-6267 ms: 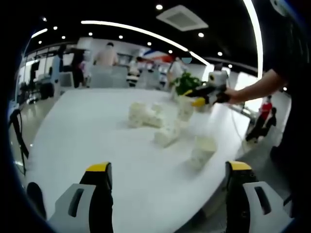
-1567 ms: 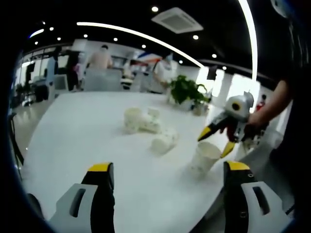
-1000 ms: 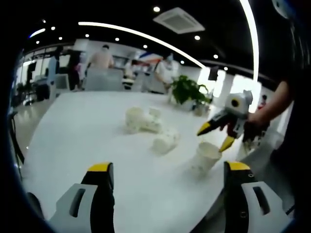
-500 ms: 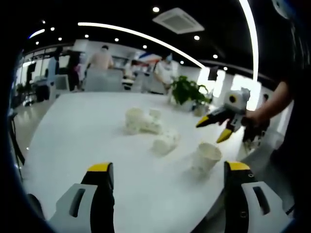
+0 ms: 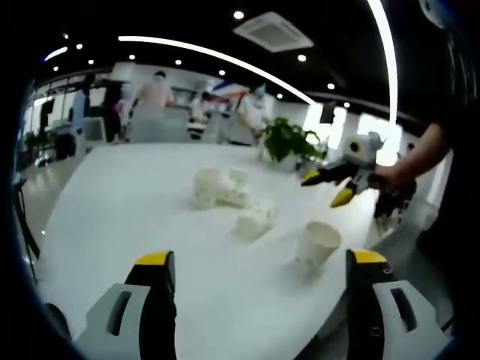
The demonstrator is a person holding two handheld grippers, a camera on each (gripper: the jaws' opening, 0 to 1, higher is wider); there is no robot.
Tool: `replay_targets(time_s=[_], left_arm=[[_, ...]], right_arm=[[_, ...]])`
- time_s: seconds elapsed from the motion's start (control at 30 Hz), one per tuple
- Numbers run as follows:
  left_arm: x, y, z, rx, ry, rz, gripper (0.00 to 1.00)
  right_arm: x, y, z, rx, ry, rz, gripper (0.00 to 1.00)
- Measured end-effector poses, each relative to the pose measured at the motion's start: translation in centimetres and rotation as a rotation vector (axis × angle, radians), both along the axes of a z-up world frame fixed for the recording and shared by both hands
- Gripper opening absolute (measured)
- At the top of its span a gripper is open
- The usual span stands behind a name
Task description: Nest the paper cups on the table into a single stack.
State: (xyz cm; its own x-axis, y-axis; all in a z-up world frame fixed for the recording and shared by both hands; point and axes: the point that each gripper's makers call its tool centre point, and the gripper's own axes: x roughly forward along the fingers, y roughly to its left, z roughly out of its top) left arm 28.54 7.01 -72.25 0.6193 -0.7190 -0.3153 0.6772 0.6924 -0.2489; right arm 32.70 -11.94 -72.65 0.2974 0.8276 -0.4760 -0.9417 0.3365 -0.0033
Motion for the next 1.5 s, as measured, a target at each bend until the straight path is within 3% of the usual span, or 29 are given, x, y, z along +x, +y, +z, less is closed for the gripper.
replay_targets(time_s=[0.87, 1.5], left_arm=[[0.1, 0.1, 0.1, -0.003, -0.003, 0.006, 0.92], [0.2, 0.4, 0.0, 0.000, -0.002, 0.014, 0.93]], right_arm=[[3.1, -3.5, 0.6, -0.027, -0.009, -0.091, 0.61], [4.6, -5.2, 0.1, -0.042, 0.025, -0.166, 0.83]])
